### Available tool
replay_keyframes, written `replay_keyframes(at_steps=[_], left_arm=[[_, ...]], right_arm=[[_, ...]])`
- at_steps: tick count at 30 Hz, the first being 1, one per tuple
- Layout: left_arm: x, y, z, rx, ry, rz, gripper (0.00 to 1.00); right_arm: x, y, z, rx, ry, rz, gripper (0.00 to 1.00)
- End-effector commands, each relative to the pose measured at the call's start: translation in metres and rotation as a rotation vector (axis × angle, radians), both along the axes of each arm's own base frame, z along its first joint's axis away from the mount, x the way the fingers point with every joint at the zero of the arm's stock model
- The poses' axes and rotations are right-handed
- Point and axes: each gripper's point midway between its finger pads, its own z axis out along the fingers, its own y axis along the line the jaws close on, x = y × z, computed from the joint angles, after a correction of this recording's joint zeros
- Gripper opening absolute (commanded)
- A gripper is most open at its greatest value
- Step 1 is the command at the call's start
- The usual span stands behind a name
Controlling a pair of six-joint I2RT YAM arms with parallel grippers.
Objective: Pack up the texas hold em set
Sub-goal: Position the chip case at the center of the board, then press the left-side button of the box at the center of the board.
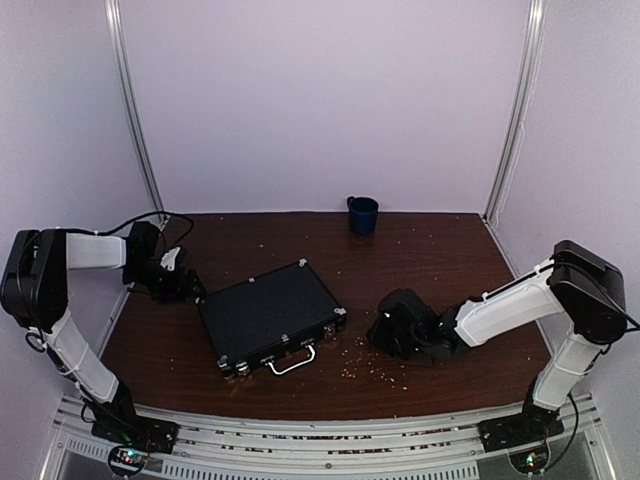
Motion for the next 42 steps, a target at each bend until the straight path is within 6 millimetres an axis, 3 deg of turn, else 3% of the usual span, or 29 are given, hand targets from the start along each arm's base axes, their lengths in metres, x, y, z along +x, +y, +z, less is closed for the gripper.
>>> replay_keyframes(at_steps=[1,8,13,17,23,29,35,42], left_arm=[[-0.025,-0.027,-0.004,-0.125,0.058,-0.065,0.78],[-0.034,-0.063,0.007,-0.226,0.026,-0.183,0.78],[-0.060,-0.103,0.006,-0.256,0.052,-0.317,0.78],[-0.082,-0.120,0.011,-0.301,0.090,-0.345,0.77],[-0.126,-0.146,0.023,-0.328,0.143,-0.380,0.77],[-0.154,-0.178,0.040,-0.408,0.170,-0.402,0.78],[-0.168,-0.190,0.035,-0.389,0.190,-0.445,0.78],[-0.170,-0.193,0.030,-0.358,0.196,-0.471,0.77]], right_arm=[[-0.006,0.000,-0.001,0.010,-0.002,0.021,0.24],[-0.010,-0.002,-0.005,0.008,0.005,0.032,0.25],[-0.012,-0.002,-0.003,0.005,0.010,0.044,0.25],[-0.017,-0.004,0.001,0.004,0.020,0.061,0.26],[-0.043,0.008,0.009,0.031,0.084,0.132,0.40],[-0.081,0.019,0.023,0.143,0.176,0.166,0.49],[-0.118,0.036,0.044,0.245,0.262,0.211,0.57],[-0.130,0.058,0.063,0.324,0.282,0.253,0.59]])
